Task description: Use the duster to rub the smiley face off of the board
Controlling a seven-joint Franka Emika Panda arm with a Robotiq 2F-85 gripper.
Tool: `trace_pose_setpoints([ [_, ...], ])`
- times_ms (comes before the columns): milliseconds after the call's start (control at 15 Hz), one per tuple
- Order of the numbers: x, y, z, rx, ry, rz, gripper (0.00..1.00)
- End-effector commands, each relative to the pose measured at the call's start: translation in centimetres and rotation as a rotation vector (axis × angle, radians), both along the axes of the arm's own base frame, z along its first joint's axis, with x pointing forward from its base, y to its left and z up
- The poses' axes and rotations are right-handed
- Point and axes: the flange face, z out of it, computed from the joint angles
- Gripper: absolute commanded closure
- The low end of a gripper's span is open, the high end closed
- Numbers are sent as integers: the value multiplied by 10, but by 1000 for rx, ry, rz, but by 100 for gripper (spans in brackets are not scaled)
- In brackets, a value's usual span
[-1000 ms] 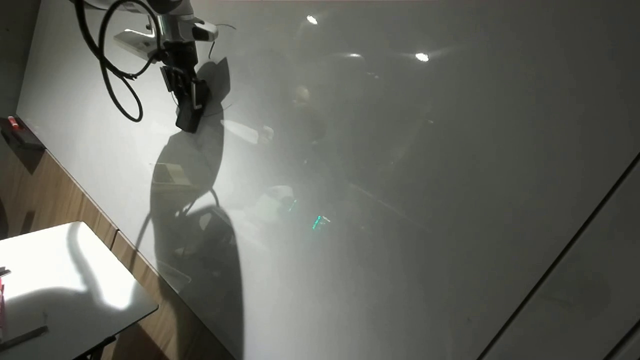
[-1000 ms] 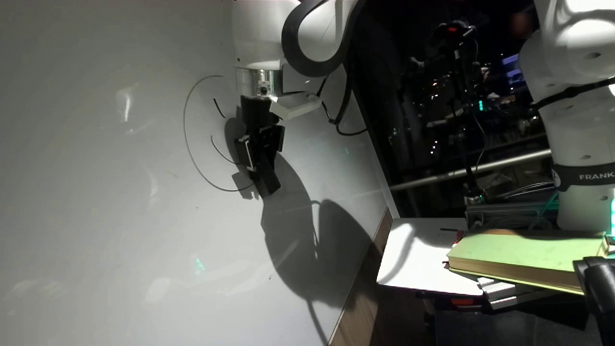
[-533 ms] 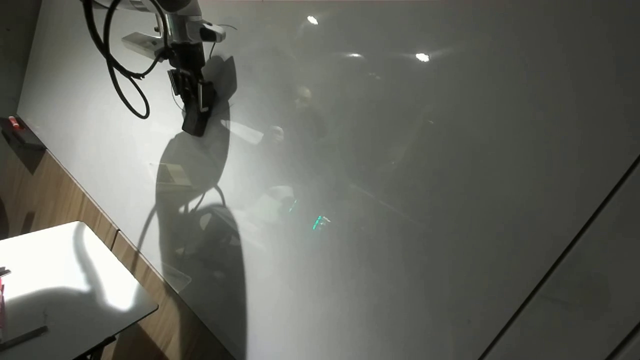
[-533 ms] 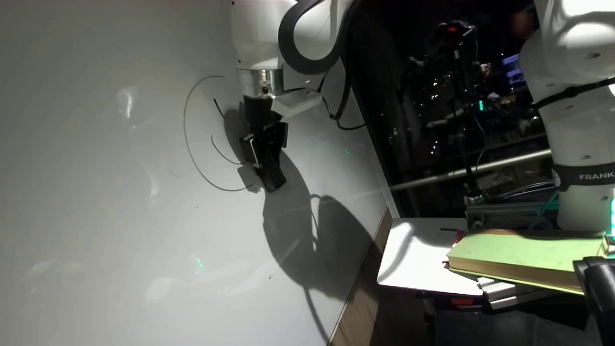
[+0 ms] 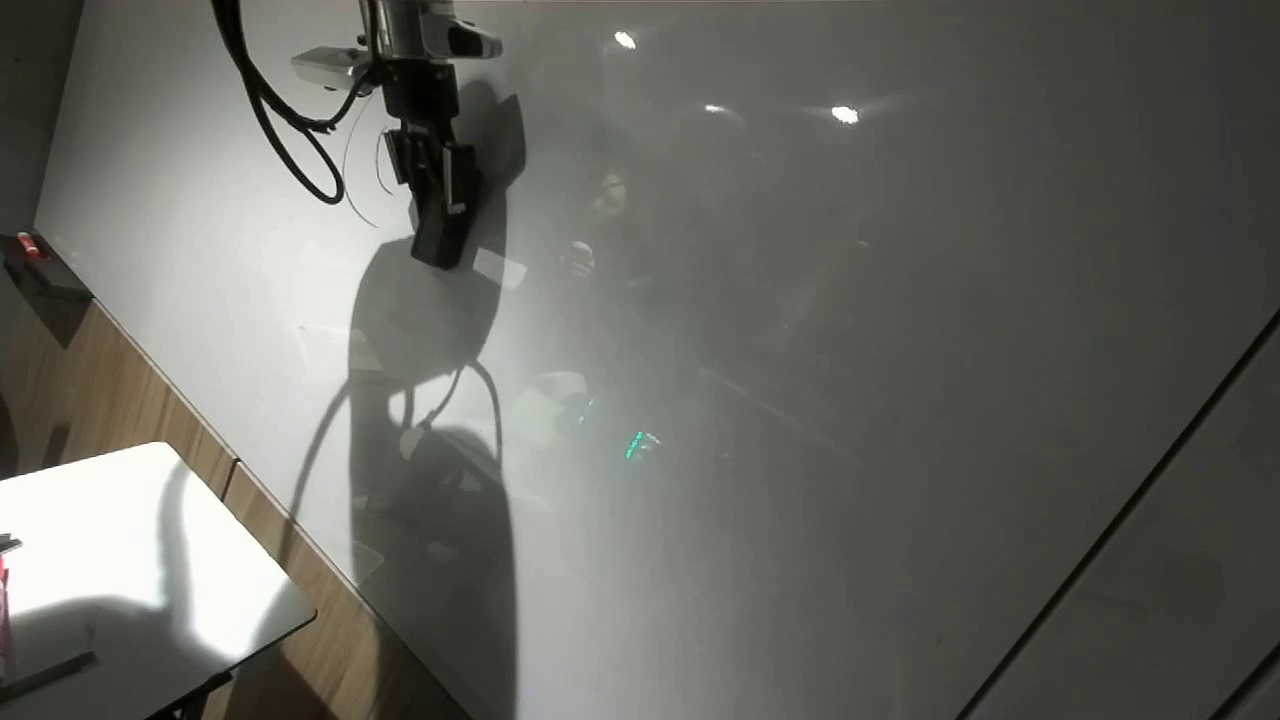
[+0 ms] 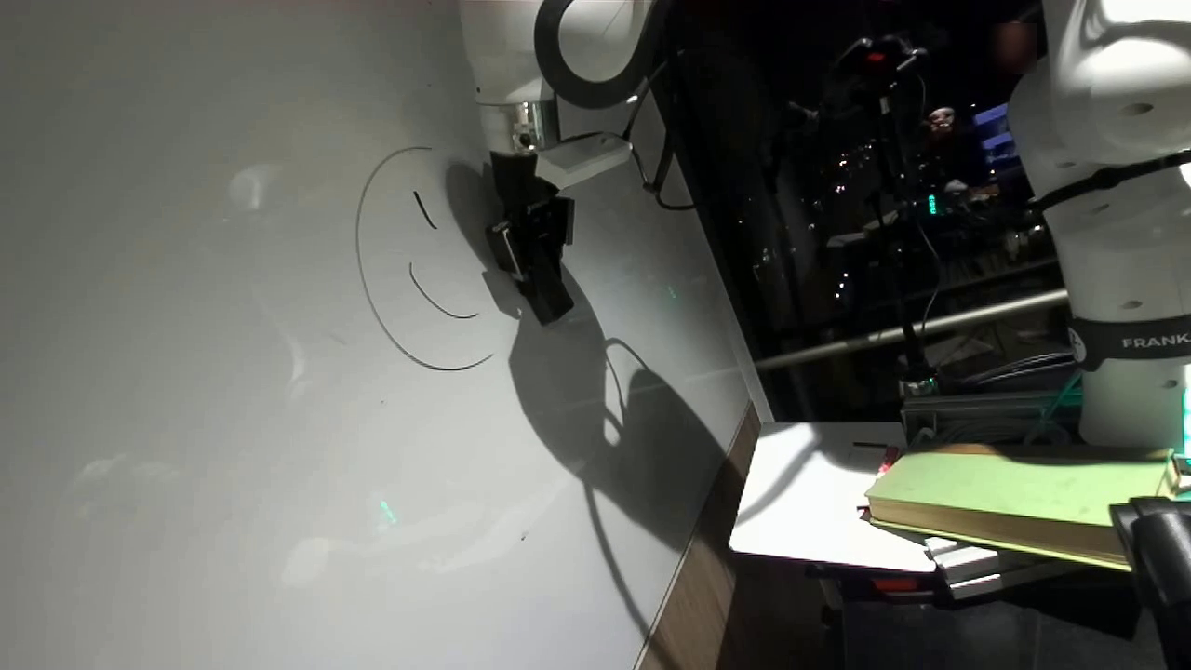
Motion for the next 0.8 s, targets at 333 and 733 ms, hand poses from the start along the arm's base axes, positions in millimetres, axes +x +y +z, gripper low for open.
trace_pose_setpoints([
  [333, 19, -103, 88, -2, -34, -69, 69],
  [733, -18, -26, 66, 100, 33, 8, 69],
])
